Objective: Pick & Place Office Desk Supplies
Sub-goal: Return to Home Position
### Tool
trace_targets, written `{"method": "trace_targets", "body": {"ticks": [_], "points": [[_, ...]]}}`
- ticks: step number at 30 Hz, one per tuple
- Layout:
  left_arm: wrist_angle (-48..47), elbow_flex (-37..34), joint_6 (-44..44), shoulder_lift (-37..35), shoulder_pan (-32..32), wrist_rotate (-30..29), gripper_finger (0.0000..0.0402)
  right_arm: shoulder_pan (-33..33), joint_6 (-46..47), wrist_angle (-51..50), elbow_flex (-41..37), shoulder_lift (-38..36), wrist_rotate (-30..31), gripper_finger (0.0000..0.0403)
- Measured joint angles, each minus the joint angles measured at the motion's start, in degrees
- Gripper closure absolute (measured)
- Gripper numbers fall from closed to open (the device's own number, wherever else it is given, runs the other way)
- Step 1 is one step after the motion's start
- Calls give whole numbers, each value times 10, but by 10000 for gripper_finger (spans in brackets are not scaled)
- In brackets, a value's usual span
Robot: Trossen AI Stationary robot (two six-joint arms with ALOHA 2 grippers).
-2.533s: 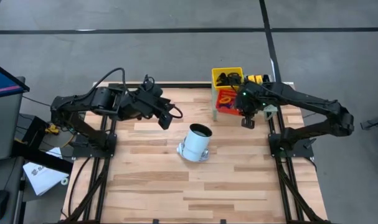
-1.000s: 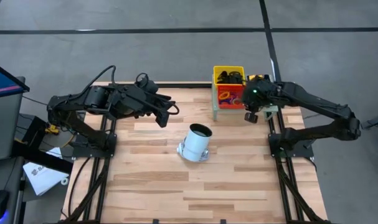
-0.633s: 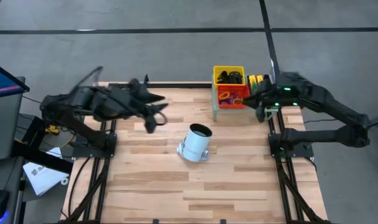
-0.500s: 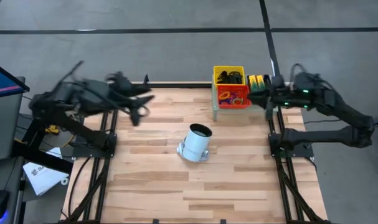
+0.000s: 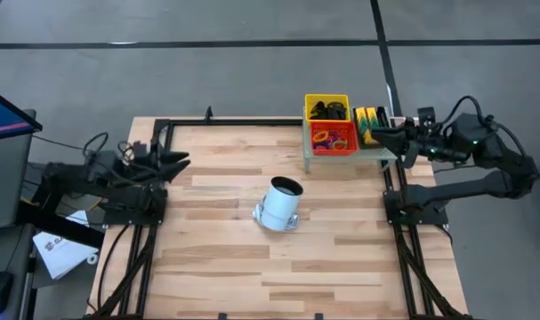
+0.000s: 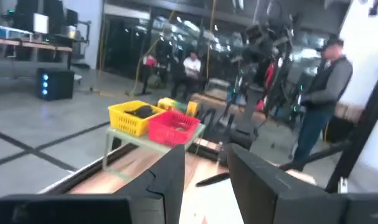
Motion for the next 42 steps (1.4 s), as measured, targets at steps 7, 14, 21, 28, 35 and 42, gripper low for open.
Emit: {"method": "trace_targets", "body": {"ticks": [7,14,21,28,35,42], "points": [[-4,-170,-48,-145,2,20,284,45,21,27,0,15,60,332],[44,-216,-51,-113,12,70,284,92,24,40,0,30,121,332],[41,-267,-57,-145,27,116,284,152,25,55,0,42,186,332],[56,-270,-30,-129,29,107,284,214,25,63,0,64,266,332],[57,-270,-27,-68,30,74,284,236,29,87,1,126,275,332],[61,-270,-27,-13,30,75,284,206,10,153,0,271,137,332]]}}
